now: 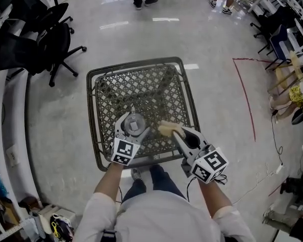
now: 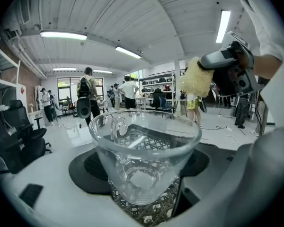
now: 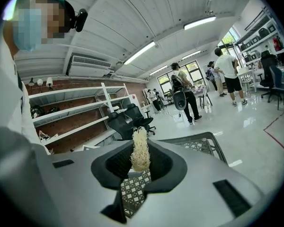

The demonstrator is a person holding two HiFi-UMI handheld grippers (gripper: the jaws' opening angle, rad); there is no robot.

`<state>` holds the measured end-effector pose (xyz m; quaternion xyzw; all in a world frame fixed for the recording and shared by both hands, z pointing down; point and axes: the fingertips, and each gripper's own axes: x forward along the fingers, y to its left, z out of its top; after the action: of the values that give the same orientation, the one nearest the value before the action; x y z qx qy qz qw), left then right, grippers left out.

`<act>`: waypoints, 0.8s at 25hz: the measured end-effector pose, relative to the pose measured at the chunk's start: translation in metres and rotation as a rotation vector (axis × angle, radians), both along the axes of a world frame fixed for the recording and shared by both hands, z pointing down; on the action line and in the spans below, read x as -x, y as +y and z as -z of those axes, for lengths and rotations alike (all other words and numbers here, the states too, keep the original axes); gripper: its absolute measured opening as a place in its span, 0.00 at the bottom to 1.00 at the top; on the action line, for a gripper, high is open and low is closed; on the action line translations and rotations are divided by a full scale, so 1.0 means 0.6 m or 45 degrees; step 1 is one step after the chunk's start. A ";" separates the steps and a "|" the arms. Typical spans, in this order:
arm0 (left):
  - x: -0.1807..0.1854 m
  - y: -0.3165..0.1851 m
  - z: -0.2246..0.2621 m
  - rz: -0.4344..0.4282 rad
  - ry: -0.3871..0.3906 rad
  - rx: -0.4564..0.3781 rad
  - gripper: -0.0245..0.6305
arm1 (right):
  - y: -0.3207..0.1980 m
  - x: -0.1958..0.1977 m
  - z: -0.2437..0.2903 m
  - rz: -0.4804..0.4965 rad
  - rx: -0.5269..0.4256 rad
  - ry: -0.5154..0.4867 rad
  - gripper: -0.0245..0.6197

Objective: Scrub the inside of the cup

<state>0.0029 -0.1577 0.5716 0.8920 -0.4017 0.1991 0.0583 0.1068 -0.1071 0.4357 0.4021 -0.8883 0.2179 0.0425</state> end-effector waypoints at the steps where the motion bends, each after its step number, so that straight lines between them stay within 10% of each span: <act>1: 0.001 -0.004 -0.008 0.000 0.003 0.007 0.63 | -0.002 0.000 -0.009 -0.001 0.016 0.003 0.17; 20: -0.007 -0.028 -0.162 0.028 0.028 0.156 0.63 | -0.028 -0.009 -0.140 0.001 0.229 0.071 0.17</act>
<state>0.0069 -0.1744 0.6685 0.8845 -0.3977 0.2129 0.1193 0.1122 -0.1242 0.5195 0.4023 -0.8637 0.2854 0.1034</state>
